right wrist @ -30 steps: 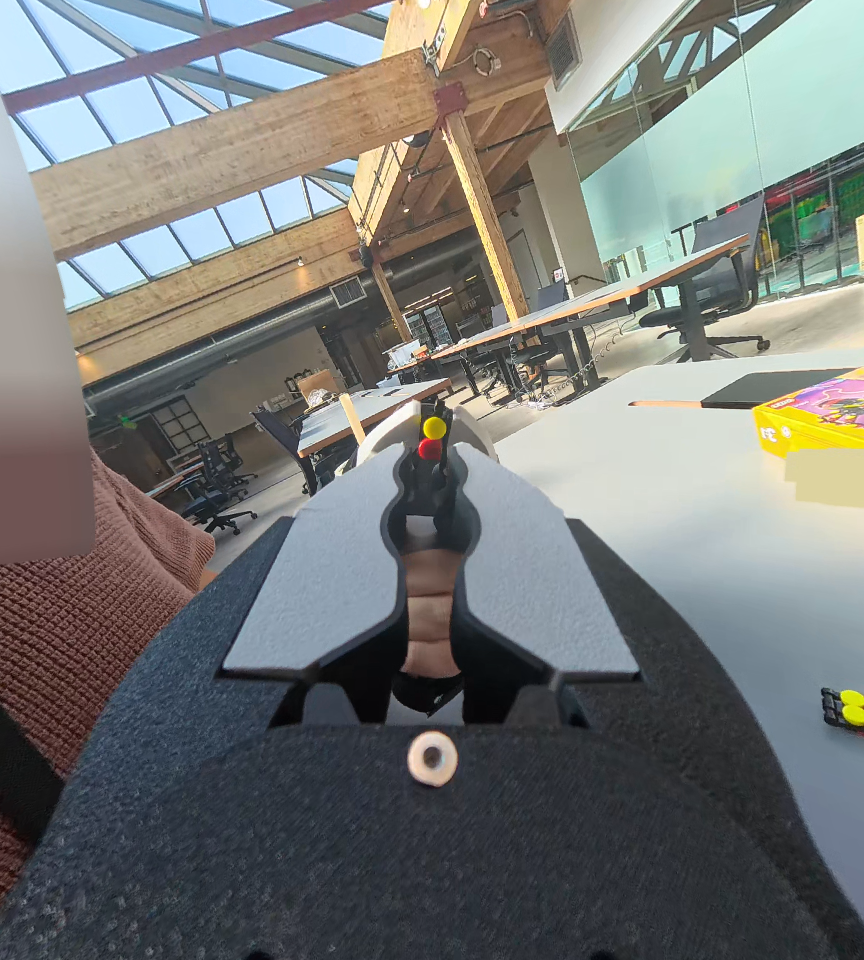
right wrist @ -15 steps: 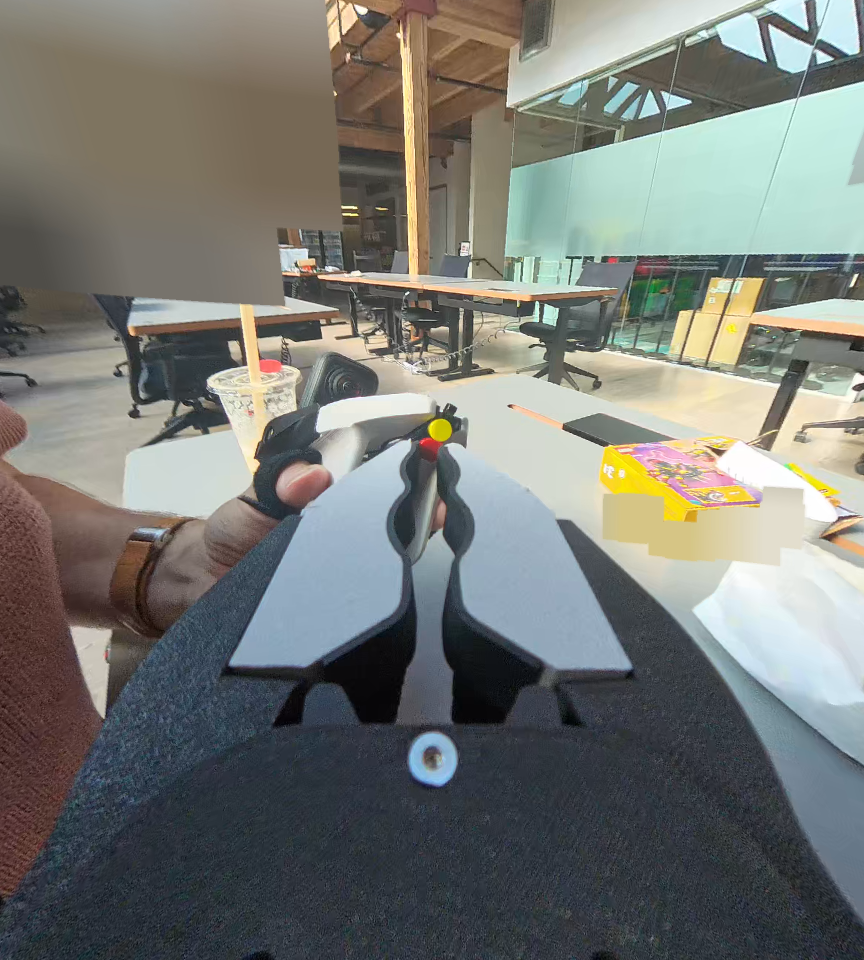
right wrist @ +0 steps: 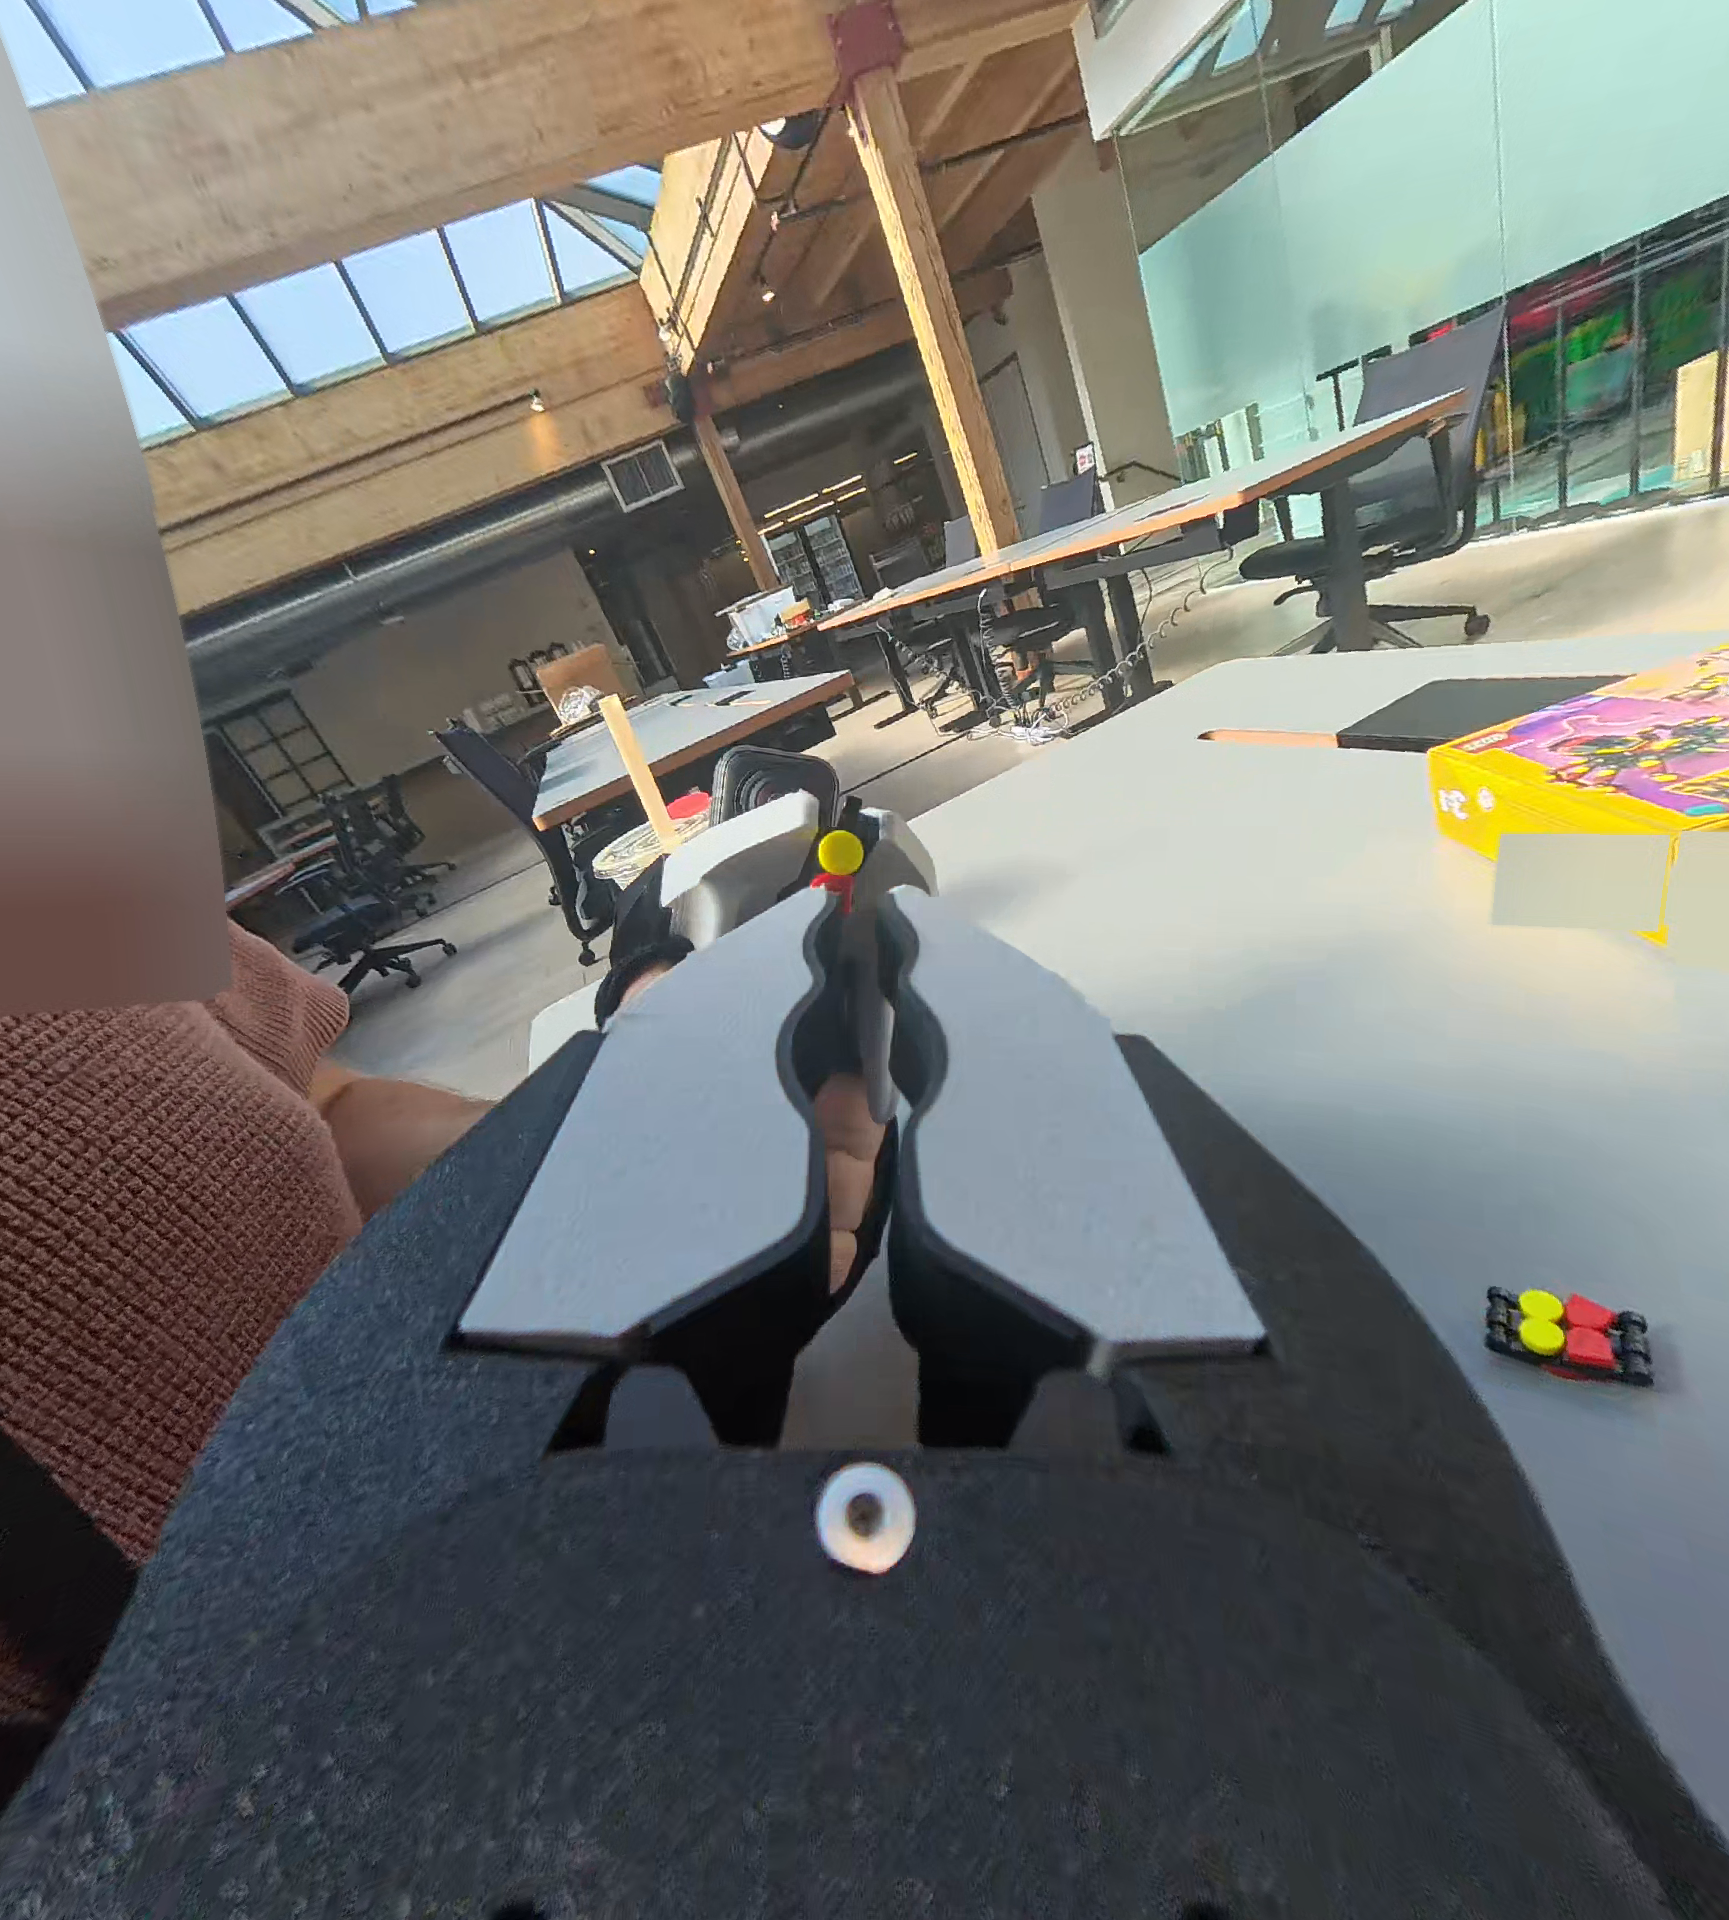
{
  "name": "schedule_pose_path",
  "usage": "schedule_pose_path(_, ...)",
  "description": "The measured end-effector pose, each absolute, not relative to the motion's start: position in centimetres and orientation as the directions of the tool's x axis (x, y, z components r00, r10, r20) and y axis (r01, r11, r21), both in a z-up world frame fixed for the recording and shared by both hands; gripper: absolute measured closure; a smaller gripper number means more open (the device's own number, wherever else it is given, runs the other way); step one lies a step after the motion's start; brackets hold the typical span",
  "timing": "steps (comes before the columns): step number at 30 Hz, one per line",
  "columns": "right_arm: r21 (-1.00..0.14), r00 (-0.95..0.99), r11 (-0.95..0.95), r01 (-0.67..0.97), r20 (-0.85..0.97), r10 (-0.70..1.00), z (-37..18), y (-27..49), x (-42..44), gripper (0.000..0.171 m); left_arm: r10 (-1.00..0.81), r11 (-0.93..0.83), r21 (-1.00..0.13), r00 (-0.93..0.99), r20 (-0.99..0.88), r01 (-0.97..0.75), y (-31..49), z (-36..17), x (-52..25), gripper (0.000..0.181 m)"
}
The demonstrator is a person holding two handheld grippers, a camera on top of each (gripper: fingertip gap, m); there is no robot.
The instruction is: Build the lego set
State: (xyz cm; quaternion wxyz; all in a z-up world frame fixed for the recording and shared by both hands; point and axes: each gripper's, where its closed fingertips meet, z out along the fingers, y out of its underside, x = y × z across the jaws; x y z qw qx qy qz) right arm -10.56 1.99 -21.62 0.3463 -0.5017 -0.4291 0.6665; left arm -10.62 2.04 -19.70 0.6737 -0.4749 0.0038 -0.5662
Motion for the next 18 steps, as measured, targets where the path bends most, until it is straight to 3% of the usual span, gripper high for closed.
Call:
schedule_pose_path(8, -0.891, -0.305, -0.453, -0.035, -0.422, 0.854, -21.36, 1.74, -10.7, 0.171, -0.758, -0.088, -0.653, 0.375, 0.534, 0.752, 2.31, -20.05, -10.86, 0.175)
schedule_pose_path(14, -0.884, -0.288, -0.467, -0.011, -0.444, 0.848, -21.89, 1.83, -11.04, 0.159, -0.761, -0.076, -0.657, 0.382, 0.524, 0.75, 2.29, -19.97, -11.01, 0.174)
schedule_pose_path(18, -0.877, -0.309, -0.48, -0.017, -0.451, 0.837, -21.61, 1.6, -11.07, 0.162, -0.765, -0.079, -0.663, 0.381, 0.519, 0.745, 2.26, -19.93, -10.78, 0.174)
